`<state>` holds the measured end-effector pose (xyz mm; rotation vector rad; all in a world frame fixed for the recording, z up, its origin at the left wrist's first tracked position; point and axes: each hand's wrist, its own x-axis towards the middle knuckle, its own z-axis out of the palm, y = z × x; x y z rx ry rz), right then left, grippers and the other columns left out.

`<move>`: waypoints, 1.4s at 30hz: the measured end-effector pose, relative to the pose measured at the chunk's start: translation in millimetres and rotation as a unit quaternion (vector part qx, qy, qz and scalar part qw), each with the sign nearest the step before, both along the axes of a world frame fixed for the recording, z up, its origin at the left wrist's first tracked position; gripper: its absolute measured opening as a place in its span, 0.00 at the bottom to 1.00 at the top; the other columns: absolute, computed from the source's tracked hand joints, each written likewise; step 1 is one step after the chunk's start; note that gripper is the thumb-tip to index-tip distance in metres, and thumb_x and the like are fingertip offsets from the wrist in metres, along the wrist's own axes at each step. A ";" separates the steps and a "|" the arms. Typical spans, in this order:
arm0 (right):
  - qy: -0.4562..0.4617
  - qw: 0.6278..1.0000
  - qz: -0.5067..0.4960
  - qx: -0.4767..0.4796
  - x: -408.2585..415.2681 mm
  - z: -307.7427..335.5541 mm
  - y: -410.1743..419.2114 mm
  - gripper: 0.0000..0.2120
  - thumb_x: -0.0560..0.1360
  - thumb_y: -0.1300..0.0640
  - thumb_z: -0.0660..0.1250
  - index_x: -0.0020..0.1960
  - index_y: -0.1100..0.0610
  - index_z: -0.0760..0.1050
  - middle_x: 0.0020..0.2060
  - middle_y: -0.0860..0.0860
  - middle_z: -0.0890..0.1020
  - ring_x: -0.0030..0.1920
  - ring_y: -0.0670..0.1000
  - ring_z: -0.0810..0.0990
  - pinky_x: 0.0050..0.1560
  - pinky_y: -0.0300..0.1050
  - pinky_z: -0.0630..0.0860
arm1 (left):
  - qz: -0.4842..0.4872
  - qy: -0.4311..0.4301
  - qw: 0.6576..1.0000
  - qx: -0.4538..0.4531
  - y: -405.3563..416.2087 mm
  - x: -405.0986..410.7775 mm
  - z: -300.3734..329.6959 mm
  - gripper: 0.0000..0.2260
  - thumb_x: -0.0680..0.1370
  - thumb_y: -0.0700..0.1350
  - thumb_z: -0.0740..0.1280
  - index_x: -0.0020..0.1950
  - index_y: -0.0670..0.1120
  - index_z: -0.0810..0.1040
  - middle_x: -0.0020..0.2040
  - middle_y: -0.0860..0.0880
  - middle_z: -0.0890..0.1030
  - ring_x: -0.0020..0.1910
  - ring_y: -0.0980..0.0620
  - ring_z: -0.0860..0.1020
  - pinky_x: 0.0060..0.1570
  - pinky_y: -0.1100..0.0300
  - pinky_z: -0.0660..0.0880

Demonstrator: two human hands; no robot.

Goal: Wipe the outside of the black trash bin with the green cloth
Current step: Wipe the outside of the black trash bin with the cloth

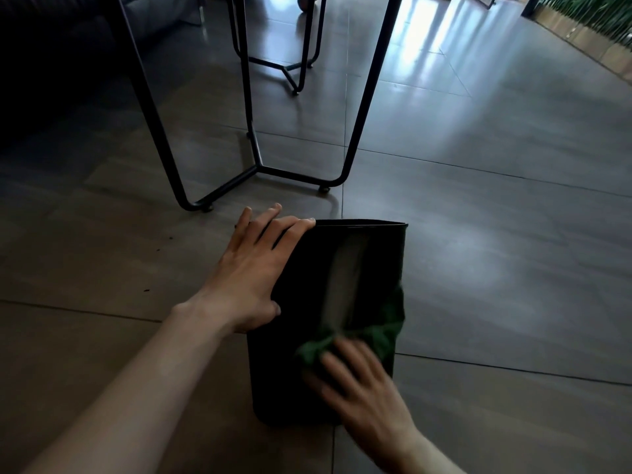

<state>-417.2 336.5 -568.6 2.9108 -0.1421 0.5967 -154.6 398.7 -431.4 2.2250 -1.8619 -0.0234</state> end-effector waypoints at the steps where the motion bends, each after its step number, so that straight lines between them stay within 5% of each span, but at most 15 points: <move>1: 0.039 0.999 0.032 -0.015 -13.2 -5.2 5.4 0.16 0.83 0.58 0.61 0.70 0.48 0.75 0.66 0.53 0.75 0.69 0.61 0.73 0.66 0.61 0.78 | 0.000 0.003 1.000 0.002 -0.7 -1.0 -0.3 0.59 0.59 0.49 0.79 0.82 0.55 0.47 0.78 0.57 0.56 0.82 0.50 0.44 0.80 0.46 0.36; 4: 0.085 0.993 0.077 0.001 -11.4 22.6 1.2 0.14 0.84 0.58 0.60 0.68 0.49 0.76 0.62 0.51 0.81 0.62 0.59 0.80 0.58 0.54 0.81 | 0.002 0.006 1.000 0.006 -2.9 -1.9 0.8 0.59 0.60 0.50 0.80 0.82 0.56 0.46 0.78 0.57 0.56 0.82 0.50 0.43 0.80 0.46 0.36; 6: 0.070 0.992 0.013 0.108 12.6 60.4 -9.8 0.18 0.79 0.58 0.67 0.68 0.50 0.75 0.59 0.52 0.79 0.55 0.58 0.79 0.52 0.53 0.80 | 0.005 0.006 1.000 0.006 -3.4 -1.0 1.8 0.59 0.60 0.49 0.79 0.82 0.55 0.47 0.78 0.56 0.56 0.82 0.50 0.43 0.80 0.46 0.35; 9: 0.066 0.913 -0.080 0.394 44.8 126.2 -27.8 0.30 0.67 0.63 0.69 0.68 0.48 0.75 0.58 0.48 0.77 0.58 0.54 0.80 0.55 0.51 0.80 | 0.000 0.010 1.000 0.001 -3.0 -2.3 3.2 0.55 0.63 0.48 0.76 0.82 0.55 0.47 0.78 0.56 0.56 0.82 0.50 0.42 0.80 0.46 0.35; 12: 0.154 0.840 -0.081 0.514 51.8 162.4 -52.1 0.28 0.69 0.62 0.72 0.66 0.44 0.73 0.56 0.45 0.81 0.55 0.46 0.82 0.55 0.45 0.81 | -0.009 0.014 1.000 -0.004 -2.0 -3.7 3.3 0.54 0.63 0.49 0.76 0.82 0.55 0.48 0.78 0.55 0.57 0.82 0.49 0.43 0.80 0.46 0.35; 14: 0.148 0.844 -0.143 0.495 50.2 170.7 -67.6 0.27 0.68 0.62 0.78 0.61 0.47 0.71 0.52 0.46 0.82 0.50 0.49 0.82 0.49 0.46 0.82 | -0.014 0.007 1.000 -0.003 -1.5 -3.3 3.0 0.56 0.61 0.49 0.77 0.82 0.55 0.48 0.77 0.55 0.57 0.82 0.49 0.44 0.80 0.46 0.36; 17: -0.096 0.868 -0.282 0.396 51.3 169.2 -76.8 0.23 0.64 0.63 0.81 0.50 0.51 0.71 0.46 0.48 0.78 0.42 0.46 0.77 0.40 0.33 0.72 | -0.021 0.015 1.000 -0.011 0.5 -2.5 1.4 0.54 0.62 0.52 0.75 0.82 0.56 0.48 0.77 0.56 0.58 0.82 0.48 0.44 0.80 0.45 0.37; 19: -0.251 0.856 -0.305 0.334 55.6 161.8 -71.3 0.19 0.64 0.65 0.81 0.46 0.55 0.73 0.47 0.50 0.75 0.40 0.43 0.71 0.42 0.27 0.69 | -0.025 0.026 0.999 -0.016 1.0 -3.6 1.5 0.50 0.63 0.57 0.68 0.82 0.56 0.48 0.77 0.56 0.58 0.82 0.48 0.45 0.80 0.44 0.38; 21: -0.311 0.854 -0.286 0.302 62.1 146.2 -59.0 0.17 0.64 0.69 0.78 0.47 0.58 0.75 0.52 0.53 0.74 0.47 0.45 0.72 0.50 0.26 0.70 | -0.025 0.031 0.999 -0.023 0.8 -4.9 1.4 0.48 0.62 0.59 0.62 0.82 0.55 0.49 0.77 0.55 0.59 0.82 0.48 0.46 0.80 0.43 0.39; 23: -0.294 0.876 -0.245 0.293 71.5 125.2 -41.8 0.16 0.67 0.65 0.77 0.51 0.60 0.75 0.60 0.56 0.76 0.62 0.53 0.75 0.63 0.42 0.74 | -0.024 0.032 0.999 -0.027 1.3 -4.0 0.4 0.48 0.63 0.57 0.66 0.82 0.55 0.49 0.77 0.55 0.59 0.83 0.48 0.46 0.80 0.43 0.39; 25: -0.222 0.917 -0.229 0.241 77.6 106.0 -25.2 0.20 0.72 0.51 0.75 0.59 0.58 0.74 0.71 0.58 0.73 0.77 0.60 0.66 0.73 0.58 0.68 | -0.024 0.026 0.999 -0.030 1.9 -3.7 -1.6 0.49 0.65 0.51 0.72 0.82 0.55 0.50 0.77 0.55 0.60 0.83 0.49 0.46 0.80 0.44 0.38; 28: -0.152 0.949 -0.222 0.166 73.2 84.8 -21.9 0.28 0.76 0.38 0.69 0.71 0.49 0.69 0.79 0.59 0.65 0.82 0.61 0.56 0.75 0.66 0.63 | -0.024 0.024 0.999 -0.039 1.9 -5.0 -1.9 0.49 0.66 0.49 0.74 0.82 0.55 0.51 0.77 0.55 0.60 0.83 0.49 0.47 0.80 0.46 0.36; 33: -0.102 0.990 -0.073 0.069 38.9 49.7 -15.8 0.11 0.81 0.53 0.68 0.62 0.48 0.77 0.75 0.60 0.73 0.78 0.64 0.67 0.69 0.65 0.72 | -0.021 0.013 0.999 -0.023 0.2 -2.7 1.1 0.53 0.62 0.49 0.74 0.82 0.54 0.50 0.77 0.55 0.60 0.82 0.49 0.46 0.80 0.45 0.36; 38: 0.077 0.994 0.080 -0.011 -17.7 18.6 9.7 0.03 0.83 0.53 0.66 0.52 0.45 0.75 0.74 0.54 0.75 0.78 0.61 0.66 0.66 0.58 0.77 | -0.023 0.020 0.999 -0.016 -0.9 -5.7 1.1 0.55 0.60 0.48 0.75 0.81 0.56 0.49 0.76 0.56 0.58 0.82 0.49 0.45 0.80 0.45 0.35; 42: -0.108 0.989 -0.024 0.101 24.1 76.6 -31.1 0.09 0.84 0.58 0.63 0.56 0.53 0.82 0.73 0.59 0.76 0.77 0.63 0.69 0.67 0.60 0.76 | -0.028 0.021 0.999 -0.020 1.9 -7.0 3.0 0.51 0.62 0.51 0.72 0.81 0.55 0.51 0.76 0.55 0.59 0.82 0.49 0.46 0.80 0.44 0.37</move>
